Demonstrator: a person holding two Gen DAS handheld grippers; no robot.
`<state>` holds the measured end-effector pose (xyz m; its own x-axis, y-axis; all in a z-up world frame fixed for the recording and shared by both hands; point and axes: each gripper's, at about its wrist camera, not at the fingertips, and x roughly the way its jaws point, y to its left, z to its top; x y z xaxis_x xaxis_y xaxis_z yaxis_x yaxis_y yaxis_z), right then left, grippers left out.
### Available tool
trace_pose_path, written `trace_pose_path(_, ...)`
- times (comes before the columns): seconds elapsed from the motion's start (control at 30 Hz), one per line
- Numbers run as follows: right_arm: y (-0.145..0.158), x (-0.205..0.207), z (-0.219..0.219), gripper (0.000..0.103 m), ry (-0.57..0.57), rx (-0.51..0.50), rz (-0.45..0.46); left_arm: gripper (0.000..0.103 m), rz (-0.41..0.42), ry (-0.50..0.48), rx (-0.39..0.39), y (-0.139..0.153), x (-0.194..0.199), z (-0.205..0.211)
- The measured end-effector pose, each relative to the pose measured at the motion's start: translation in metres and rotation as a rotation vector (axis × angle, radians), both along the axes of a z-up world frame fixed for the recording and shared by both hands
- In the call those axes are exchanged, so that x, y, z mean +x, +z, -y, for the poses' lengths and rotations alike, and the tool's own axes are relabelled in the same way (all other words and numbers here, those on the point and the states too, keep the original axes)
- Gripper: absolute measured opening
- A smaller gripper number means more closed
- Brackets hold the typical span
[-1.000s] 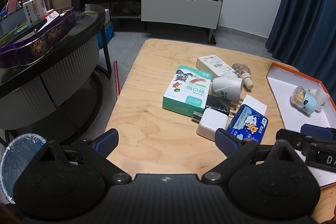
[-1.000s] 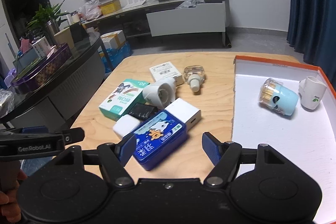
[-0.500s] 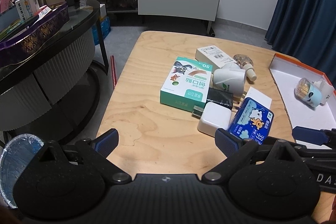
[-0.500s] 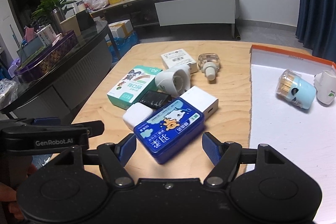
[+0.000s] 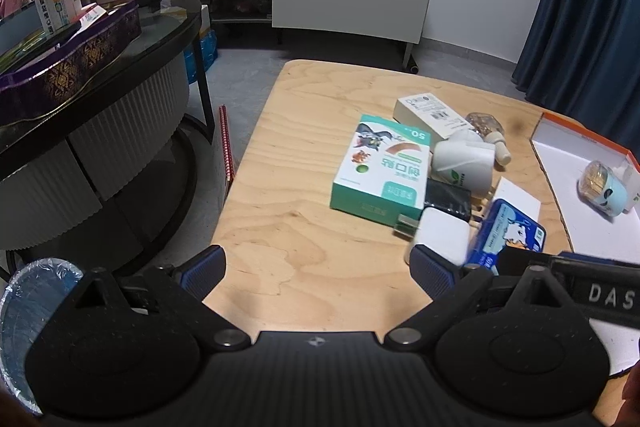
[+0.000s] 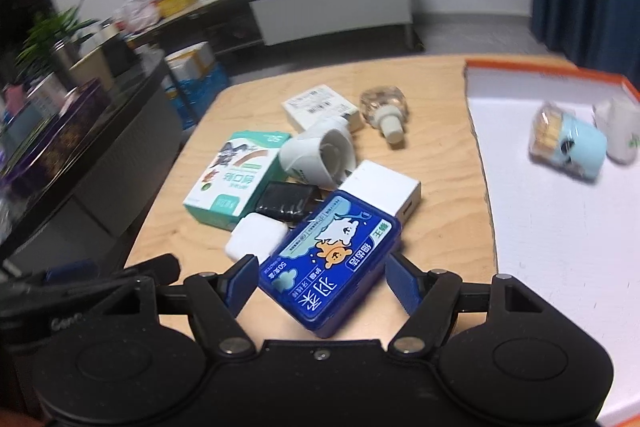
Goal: Organize rigid objects
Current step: 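Move the right gripper back over the blue box on the table, then grasp the blue box with the right gripper while the left gripper grasps the teal bandage box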
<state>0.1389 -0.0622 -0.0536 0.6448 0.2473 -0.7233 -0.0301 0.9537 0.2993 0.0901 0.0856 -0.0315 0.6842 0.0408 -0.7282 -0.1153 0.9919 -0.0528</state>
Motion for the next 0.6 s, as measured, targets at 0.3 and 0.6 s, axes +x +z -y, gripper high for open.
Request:
trace_pose_path(0.3,-0.015,0.026,-0.009,0.089,-0.186,0.030,-0.121,0.102,0.023,-0.021,-0.018,0.002,0.005,-0.009)
trace_pose_path(0.6,-0.024,0.023,-0.006,0.092,-0.163,-0.128,-0.170,0.102,0.030,-0.045,-0.044,0.000,0.015,-0.013)
